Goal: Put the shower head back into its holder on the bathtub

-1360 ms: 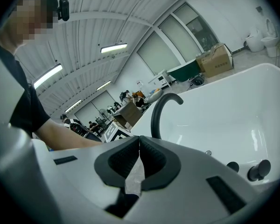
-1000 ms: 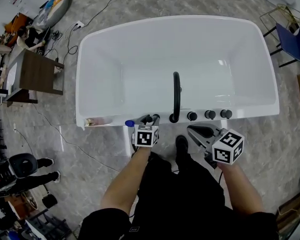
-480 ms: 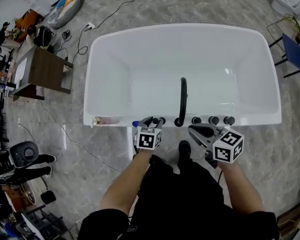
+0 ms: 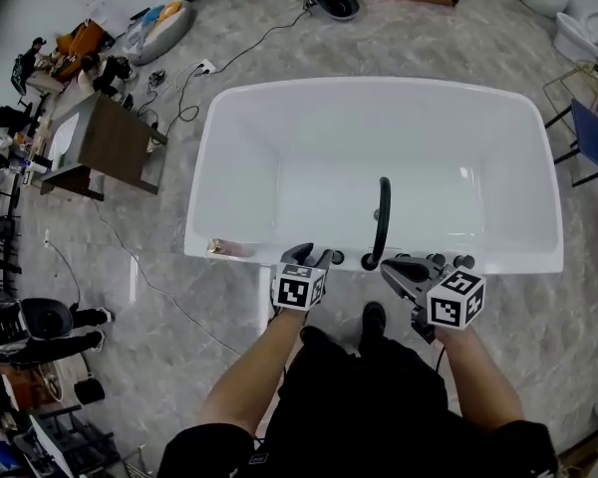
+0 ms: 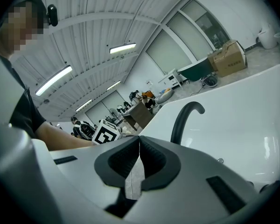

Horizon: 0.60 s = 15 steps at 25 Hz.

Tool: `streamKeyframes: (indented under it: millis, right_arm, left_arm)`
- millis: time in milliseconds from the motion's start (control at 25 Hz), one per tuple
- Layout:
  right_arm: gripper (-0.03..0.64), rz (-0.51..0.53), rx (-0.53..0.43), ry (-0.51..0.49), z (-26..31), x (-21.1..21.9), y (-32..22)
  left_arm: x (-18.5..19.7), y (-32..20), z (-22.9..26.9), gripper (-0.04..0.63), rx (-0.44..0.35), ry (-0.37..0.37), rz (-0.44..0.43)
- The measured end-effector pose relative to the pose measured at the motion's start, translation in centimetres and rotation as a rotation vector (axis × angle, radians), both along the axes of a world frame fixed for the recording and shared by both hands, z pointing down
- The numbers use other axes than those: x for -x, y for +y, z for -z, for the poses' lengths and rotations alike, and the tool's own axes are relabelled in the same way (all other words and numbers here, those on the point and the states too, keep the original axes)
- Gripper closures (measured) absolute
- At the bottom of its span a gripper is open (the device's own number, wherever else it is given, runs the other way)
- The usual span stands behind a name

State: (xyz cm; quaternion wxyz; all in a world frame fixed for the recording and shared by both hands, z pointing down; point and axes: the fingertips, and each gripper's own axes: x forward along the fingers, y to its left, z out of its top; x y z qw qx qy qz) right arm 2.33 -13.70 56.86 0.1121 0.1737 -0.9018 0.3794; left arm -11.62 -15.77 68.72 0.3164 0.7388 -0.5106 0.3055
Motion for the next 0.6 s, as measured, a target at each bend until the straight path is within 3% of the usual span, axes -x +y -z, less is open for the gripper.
streamKeyframes:
  millis: [240,600]
  right_arm:
    - [0.597,0.052,-0.009,-0.019,0.7,2.3,0.0]
    - [0.597,0.118,-0.025,-0.035,1.8,5.0,0.5]
  left_arm:
    - [0.4,0.2,2.6,0.403,-0.07,-0.007,-0.02]
    - [2.2,1.0,6.6,0.414,-0.162,0.05,0.056]
